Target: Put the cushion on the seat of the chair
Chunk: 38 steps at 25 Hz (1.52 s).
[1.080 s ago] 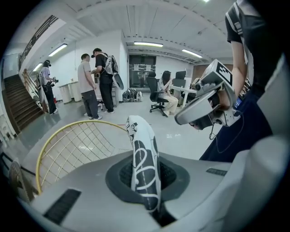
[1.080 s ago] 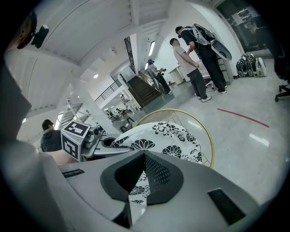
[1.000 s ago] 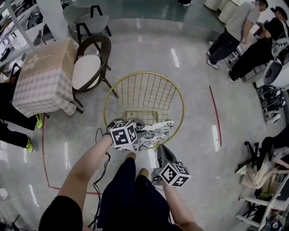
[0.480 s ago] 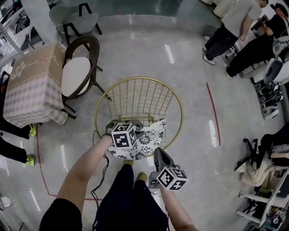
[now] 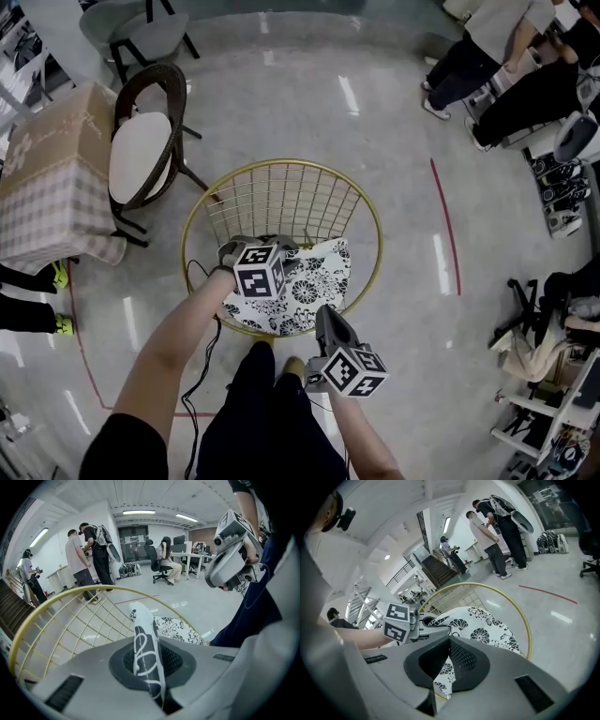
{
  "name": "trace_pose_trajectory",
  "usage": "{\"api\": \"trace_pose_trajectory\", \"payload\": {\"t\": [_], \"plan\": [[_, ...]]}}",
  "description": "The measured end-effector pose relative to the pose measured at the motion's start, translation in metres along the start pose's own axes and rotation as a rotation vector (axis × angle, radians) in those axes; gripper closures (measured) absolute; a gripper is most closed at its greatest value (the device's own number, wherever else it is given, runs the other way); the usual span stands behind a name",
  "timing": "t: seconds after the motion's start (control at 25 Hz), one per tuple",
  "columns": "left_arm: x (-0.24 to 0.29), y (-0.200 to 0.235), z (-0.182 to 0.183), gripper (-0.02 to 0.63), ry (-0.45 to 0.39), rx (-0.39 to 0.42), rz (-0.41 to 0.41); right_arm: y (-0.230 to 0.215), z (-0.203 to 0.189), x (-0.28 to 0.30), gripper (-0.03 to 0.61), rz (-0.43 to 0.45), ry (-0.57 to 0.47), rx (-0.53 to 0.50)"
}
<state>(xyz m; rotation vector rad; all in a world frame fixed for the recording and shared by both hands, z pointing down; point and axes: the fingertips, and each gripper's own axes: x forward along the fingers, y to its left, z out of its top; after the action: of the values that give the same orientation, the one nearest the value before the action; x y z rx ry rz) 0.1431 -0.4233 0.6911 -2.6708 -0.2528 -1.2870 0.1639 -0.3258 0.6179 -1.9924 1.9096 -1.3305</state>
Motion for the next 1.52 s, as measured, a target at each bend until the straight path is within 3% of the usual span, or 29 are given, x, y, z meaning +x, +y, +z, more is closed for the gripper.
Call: {"api": "trace_pose_trajectory", "payload": {"t": [0.24, 0.6, 0.84, 0.96, 1.16, 1.28, 1.52], "plan": [[0.031, 0.016, -0.021, 0.589, 0.048, -0.015, 0.027, -0.019, 0.000, 0.018, 0.555, -0.021, 0.007, 0.028], [0.057, 0.058, -0.042, 0.580, 0.149, -0.069, 0.184, -0.041, 0.011, 0.037, 0.555, -0.054, -0.019, 0.070], [0.054, 0.083, -0.078, 0.544, 0.251, 0.010, 0.347, -0.028, -0.001, 0.059, 0.555, -0.045, -0.008, 0.067], [0.053, 0.092, -0.083, 0.490, 0.250, -0.040, 0.416, -0.029, -0.004, 0.061, 0.555, -0.041, 0.003, 0.064], [0.049, 0.096, -0.093, 0.254, 0.323, -0.062, 0.470, -0.033, -0.011, 0.054, 0.555, -0.041, 0.016, 0.065], [0.040, 0.094, -0.089, 0.195, 0.331, -0.041, 0.498, -0.031, -0.012, 0.050, 0.555, -0.035, 0.016, 0.067], [0.022, 0.077, -0.066, 0.195, 0.251, -0.081, 0.524, -0.026, -0.012, 0.036, 0.555, -0.011, 0.003, 0.062]]}}
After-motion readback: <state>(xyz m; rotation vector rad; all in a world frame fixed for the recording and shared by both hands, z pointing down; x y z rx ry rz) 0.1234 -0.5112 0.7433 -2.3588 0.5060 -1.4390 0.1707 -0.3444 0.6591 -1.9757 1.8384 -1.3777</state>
